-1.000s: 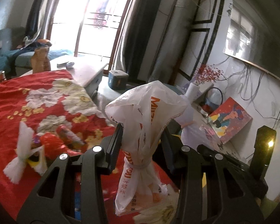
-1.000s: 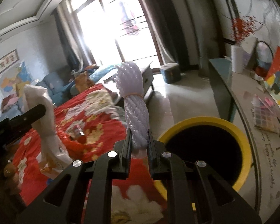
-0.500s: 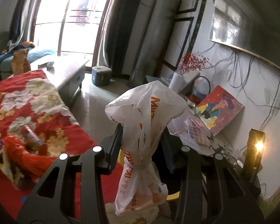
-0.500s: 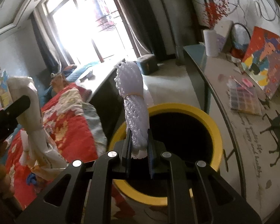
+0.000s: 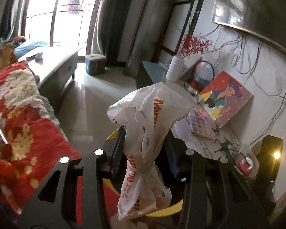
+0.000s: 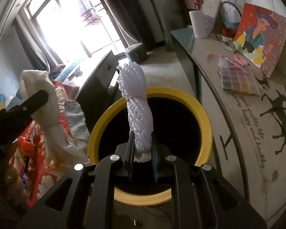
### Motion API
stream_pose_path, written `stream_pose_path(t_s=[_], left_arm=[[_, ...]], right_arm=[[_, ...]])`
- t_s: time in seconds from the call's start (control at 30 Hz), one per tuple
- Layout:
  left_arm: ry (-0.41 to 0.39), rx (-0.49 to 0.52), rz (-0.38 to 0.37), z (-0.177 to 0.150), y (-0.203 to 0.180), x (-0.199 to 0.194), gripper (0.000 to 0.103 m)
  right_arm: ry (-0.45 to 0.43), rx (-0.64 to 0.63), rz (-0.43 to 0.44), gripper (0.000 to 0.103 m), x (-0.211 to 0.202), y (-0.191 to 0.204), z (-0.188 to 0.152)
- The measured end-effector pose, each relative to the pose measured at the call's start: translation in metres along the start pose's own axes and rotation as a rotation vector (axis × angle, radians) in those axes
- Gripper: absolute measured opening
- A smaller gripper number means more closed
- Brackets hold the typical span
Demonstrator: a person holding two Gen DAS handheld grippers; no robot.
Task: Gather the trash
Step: 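Open both tools over the bin to drop the bag and mesh, then move both open tools back over the trash on the bed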
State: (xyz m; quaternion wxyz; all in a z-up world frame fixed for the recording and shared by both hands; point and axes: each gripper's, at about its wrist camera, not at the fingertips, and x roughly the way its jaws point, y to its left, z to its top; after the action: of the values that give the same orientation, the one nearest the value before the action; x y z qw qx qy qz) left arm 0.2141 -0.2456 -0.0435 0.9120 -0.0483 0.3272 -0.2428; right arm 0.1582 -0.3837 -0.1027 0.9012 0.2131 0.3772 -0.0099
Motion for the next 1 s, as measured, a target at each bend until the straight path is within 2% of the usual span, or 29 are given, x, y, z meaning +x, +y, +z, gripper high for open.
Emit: stream_pose_path(t_s=[0.13, 0.2, 0.23, 0.27, 0.33, 0.4, 0.47, 0.63, 1.0], left_arm=[[0.024, -0.011, -0.005, 0.000, 0.001, 0.017, 0.036], [0.031, -0.027, -0.014, 0.000, 0.003, 0.022, 0.046], [0.035, -0.036, -0.021, 0.000, 0.004, 0.023, 0.056], [0.036, -0.047, -0.023, 0.000, 0.006, 0.022, 0.063], [0.032, -0.057, -0.030, 0.001, 0.008, 0.021, 0.065], [0.028, -0.068, -0.035, 0.002, 0.010, 0.018, 0.072], [0.014, -0.081, -0.032, 0.004, 0.013, 0.012, 0.084], [-0.027, -0.098, -0.002, 0.006, 0.023, -0.008, 0.091], [-0.084, -0.108, 0.087, 0.000, 0.046, -0.059, 0.092]], right_arm=[[0.017, 0.027, -0.007, 0.020, 0.006, -0.008, -0.001], [0.020, 0.036, -0.011, 0.034, 0.007, -0.010, -0.001], [0.014, 0.041, -0.018, 0.048, 0.006, -0.011, -0.001], [0.006, 0.042, -0.024, 0.050, 0.004, -0.011, -0.001], [0.000, 0.037, -0.029, 0.050, 0.004, -0.012, 0.000], [-0.016, 0.032, -0.036, 0.051, 0.001, -0.010, 0.001], [-0.034, 0.019, -0.044, 0.054, -0.002, -0.007, 0.002], [-0.080, -0.019, -0.041, 0.058, -0.013, 0.006, 0.003], [-0.145, -0.105, 0.007, 0.061, -0.036, 0.047, 0.005]])
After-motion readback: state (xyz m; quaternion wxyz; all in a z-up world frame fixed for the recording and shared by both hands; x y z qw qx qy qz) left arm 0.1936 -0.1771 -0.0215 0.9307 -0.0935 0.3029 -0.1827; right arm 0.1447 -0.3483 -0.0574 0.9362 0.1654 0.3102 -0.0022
